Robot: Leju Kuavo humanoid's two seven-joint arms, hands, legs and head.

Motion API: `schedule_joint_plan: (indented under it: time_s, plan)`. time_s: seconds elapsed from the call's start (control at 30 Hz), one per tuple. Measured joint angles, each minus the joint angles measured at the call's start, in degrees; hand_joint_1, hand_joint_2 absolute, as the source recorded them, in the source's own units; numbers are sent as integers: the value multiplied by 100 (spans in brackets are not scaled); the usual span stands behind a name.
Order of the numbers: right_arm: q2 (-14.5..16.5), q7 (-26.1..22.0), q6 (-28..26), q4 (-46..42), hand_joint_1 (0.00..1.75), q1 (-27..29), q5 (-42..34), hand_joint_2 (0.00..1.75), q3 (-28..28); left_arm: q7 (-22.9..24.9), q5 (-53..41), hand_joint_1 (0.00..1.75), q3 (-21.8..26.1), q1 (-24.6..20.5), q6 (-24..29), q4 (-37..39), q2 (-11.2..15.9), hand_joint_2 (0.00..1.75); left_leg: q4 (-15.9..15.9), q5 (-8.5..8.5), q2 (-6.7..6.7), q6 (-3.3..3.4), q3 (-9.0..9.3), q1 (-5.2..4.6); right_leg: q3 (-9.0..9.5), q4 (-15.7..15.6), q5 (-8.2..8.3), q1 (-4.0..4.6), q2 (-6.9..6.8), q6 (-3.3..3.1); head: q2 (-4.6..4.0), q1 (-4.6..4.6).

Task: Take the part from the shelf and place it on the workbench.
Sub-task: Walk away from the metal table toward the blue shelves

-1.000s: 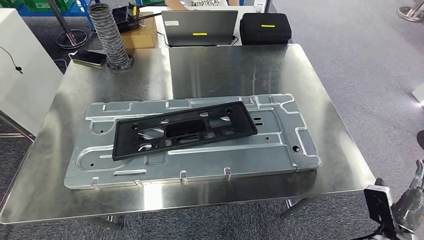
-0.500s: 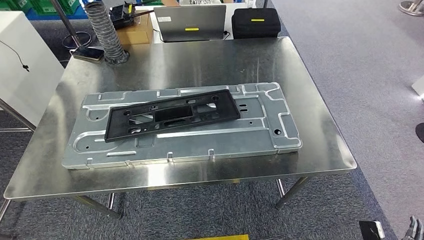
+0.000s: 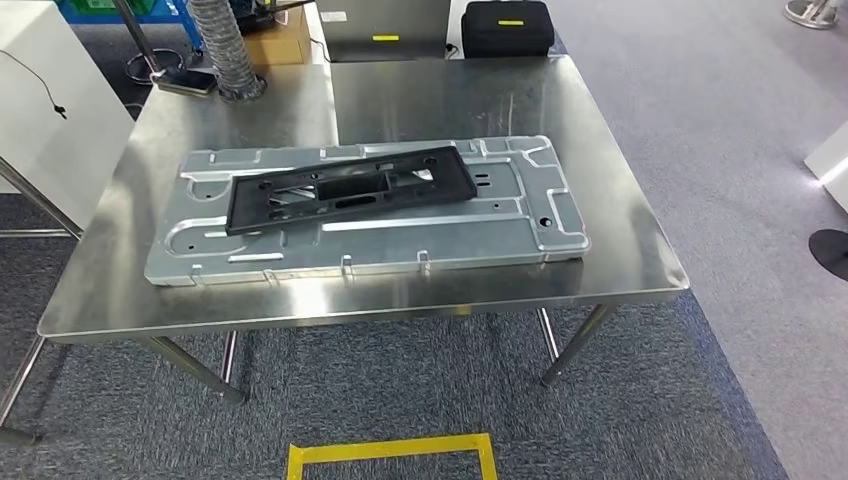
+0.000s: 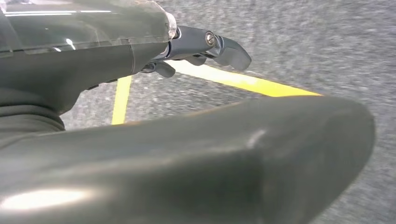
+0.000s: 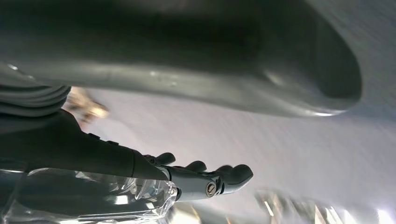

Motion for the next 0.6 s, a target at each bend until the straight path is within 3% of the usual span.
schedule_joint_plan:
  time_s: [0.03, 0.1, 0.13, 0.2, 0.23, 0.3, 0.37, 0.4, 0.43, 0.47, 0.53, 0.6]
  plan:
    - [19, 244, 176, 132, 0, -13, 153, 0, 15, 20, 0, 0, 1, 5, 32, -1, -3, 0, 57, 37, -2, -46, -102, 18, 311, -416, 29, -17, 4, 34, 1, 0]
    - [72, 607, 515, 322, 0, -29, 369, 0, 59, 49, 0, 0, 3, 13, 84, -1, -7, 0, 131, 114, -3, -140, -222, 28, 717, -1055, -87, -8, 23, -7, 1, -1]
    - [101, 740, 680, 409, 0, -33, 434, 0, 86, 61, -2, 0, 4, 18, 102, -1, -8, 0, 136, 161, 0, -188, -248, 30, 765, -1179, -157, 22, 33, -60, 1, -2]
    - [166, 942, 1038, 573, 0, -33, 458, 0, 123, 75, -20, 0, 7, 30, 122, 0, -7, 0, 129, 228, -3, -279, -273, 50, 680, -1180, -97, 46, 24, -193, 0, -2]
    - [199, 1025, 1219, 637, 0, -40, 436, 0, 130, 82, -37, 0, 7, 41, 126, -1, -2, 0, 186, 148, -9, -310, -311, 62, 633, -1179, -47, 51, 14, -257, 0, -2]
    - [279, 1143, 1538, 737, 0, -57, 343, 0, 131, 89, -80, 0, 8, 60, 126, -1, 9, 0, 623, -322, -20, -336, -454, 78, 522, -1189, 69, 61, -15, -373, 0, -2]
    - [367, 1216, 1798, 822, 0, -76, 199, 0, 114, 86, -127, 0, 5, 66, 113, 0, 19, 0, 1372, -857, -22, -342, -619, 72, 381, -1180, 184, 115, -27, -435, 0, -2]
    - [421, 1241, 1905, 863, 0, -89, 119, 0, 89, 81, -151, 0, -1, 65, 98, 0, 28, 0, 1659, -962, -22, -342, -639, 70, 302, -1171, 241, 143, -30, -449, 0, -2]
    - [470, 1264, 1984, 896, 0, -104, 50, 0, 57, 73, -169, 0, -8, 64, 82, -1, 42, 0, 1770, -932, -23, -334, -580, 66, 220, -1158, 295, 168, -31, -456, 0, -2]
    - [521, 1277, 2035, 925, 0, -119, -3, 0, 24, 66, -181, 0, -15, 62, 66, -1, 60, 0, 1682, -808, -24, -315, -428, 59, 139, -1141, 344, 188, -29, -458, 0, -2]
    - [613, 1289, 2074, 967, 0, -143, -75, 0, -22, 46, -197, 0, -34, 46, 44, -1, 99, 0, 978, -570, -31, -231, 132, 24, -2, -1097, 425, 215, -24, -442, 0, -2]
    - [701, 1276, 2109, 999, 0, -176, -111, 0, -62, 12, -220, 0, -61, 21, 34, -2, 136, 0, 221, -563, -39, -155, 627, -22, -92, -1061, 505, 228, -25, -400, 0, -2]
